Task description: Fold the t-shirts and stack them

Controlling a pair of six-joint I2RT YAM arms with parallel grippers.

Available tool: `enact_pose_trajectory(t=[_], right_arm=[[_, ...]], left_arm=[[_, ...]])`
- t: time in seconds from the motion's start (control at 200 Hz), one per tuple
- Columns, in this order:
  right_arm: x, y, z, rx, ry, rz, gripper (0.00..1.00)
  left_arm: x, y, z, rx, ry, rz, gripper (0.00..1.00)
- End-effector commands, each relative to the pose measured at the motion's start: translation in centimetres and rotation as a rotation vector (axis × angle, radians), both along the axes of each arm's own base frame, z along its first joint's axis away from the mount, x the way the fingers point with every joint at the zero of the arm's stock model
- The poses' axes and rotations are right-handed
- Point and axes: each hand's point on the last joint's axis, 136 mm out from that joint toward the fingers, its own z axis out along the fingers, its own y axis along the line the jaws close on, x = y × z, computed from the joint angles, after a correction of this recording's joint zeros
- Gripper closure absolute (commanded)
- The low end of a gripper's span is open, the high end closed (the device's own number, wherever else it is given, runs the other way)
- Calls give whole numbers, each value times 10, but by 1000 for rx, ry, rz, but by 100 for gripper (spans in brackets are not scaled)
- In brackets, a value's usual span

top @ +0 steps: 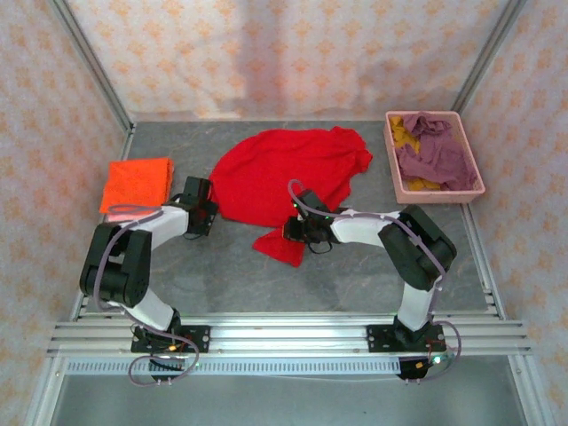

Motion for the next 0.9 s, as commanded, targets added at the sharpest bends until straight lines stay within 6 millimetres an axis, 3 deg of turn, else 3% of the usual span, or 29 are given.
enact_pose_trajectory(t=[0.0, 0.19, 0.335, 0.505, 0.66, 0.896], right_arm=[[-11, -15, -23, -65, 56, -26, 78], [-13, -17, -24, -68, 62, -29, 78], [-13, -21, -25, -80, 57, -40, 78], [-12, -27, -23, -98, 44, -55, 78], [-13, -29, -22, -101, 43, -58, 78], [-9, -37, -17, -102, 27, -100, 81]], left_arm=[[16, -1, -1, -39, -37, 50, 51], [26, 2, -10, -25, -18, 58, 61], [32, 14, -5, 23, -10, 61, 71], [43, 26, 3, 71, -16, 56, 100], [49, 34, 17, 126, -29, 34, 100], [42, 55, 45, 280, 1, 7, 100]])
